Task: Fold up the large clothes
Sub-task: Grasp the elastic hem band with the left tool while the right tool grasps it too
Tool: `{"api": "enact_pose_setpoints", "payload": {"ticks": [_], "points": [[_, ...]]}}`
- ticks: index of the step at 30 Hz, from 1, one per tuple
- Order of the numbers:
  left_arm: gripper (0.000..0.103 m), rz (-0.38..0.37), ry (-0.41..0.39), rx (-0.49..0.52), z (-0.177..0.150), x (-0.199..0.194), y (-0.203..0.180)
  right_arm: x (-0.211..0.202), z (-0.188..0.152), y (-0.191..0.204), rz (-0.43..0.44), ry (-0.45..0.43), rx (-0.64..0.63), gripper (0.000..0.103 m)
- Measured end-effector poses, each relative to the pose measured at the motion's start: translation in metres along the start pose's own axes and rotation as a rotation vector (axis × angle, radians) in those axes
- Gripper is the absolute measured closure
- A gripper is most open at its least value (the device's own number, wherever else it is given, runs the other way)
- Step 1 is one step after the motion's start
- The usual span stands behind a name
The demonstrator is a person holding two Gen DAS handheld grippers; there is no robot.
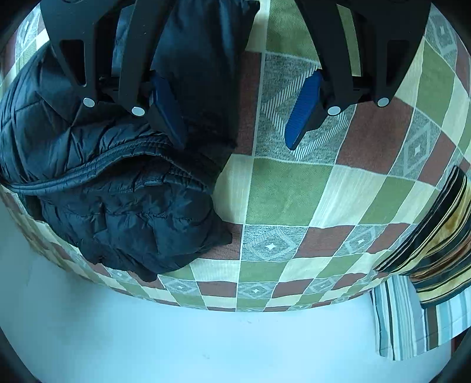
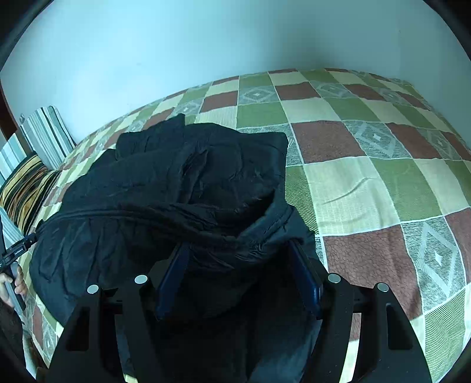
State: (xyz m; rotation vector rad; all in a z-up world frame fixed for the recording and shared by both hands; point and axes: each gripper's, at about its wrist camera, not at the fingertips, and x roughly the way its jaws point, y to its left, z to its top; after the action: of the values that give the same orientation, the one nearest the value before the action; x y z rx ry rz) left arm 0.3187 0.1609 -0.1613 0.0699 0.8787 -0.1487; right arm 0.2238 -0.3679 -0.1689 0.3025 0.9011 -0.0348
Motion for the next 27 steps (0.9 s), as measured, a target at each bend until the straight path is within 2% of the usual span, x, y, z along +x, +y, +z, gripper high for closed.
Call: {"api": "enact_pose_setpoints", "payload": {"ticks": [7, 19, 20, 21, 23, 27], "points": [[0.034, -0.062, 0.064, 0.055, 0.013, 0.023, -0.001, 0.014, 0.004, 0.003, -0.005, 0.030, -0.033, 0.036], [0.036, -0.090, 0.129, 0.117, 0.009, 0.047, -0.015, 0.030, 0.004, 0.003, 0.015, 0.066, -0.062, 0.035], [0.039, -0.093, 0.133, 0.128, 0.008, 0.048, -0.016, 0.032, 0.003, 0.003, 0.018, 0.068, -0.063, 0.034], [0.047, -0.103, 0.136, 0.132, 0.008, 0.049, -0.017, 0.033, 0.003, 0.003, 0.021, 0.069, -0.062, 0.034], [0.057, -0.136, 0.143, 0.135, 0.007, 0.049, -0.021, 0.035, 0.003, 0.001, 0.024, 0.073, -0.056, 0.035], [0.063, -0.130, 0.147, 0.153, 0.005, 0.051, -0.027, 0.037, 0.001, 0.001, 0.031, 0.074, -0.056, 0.035]]}}
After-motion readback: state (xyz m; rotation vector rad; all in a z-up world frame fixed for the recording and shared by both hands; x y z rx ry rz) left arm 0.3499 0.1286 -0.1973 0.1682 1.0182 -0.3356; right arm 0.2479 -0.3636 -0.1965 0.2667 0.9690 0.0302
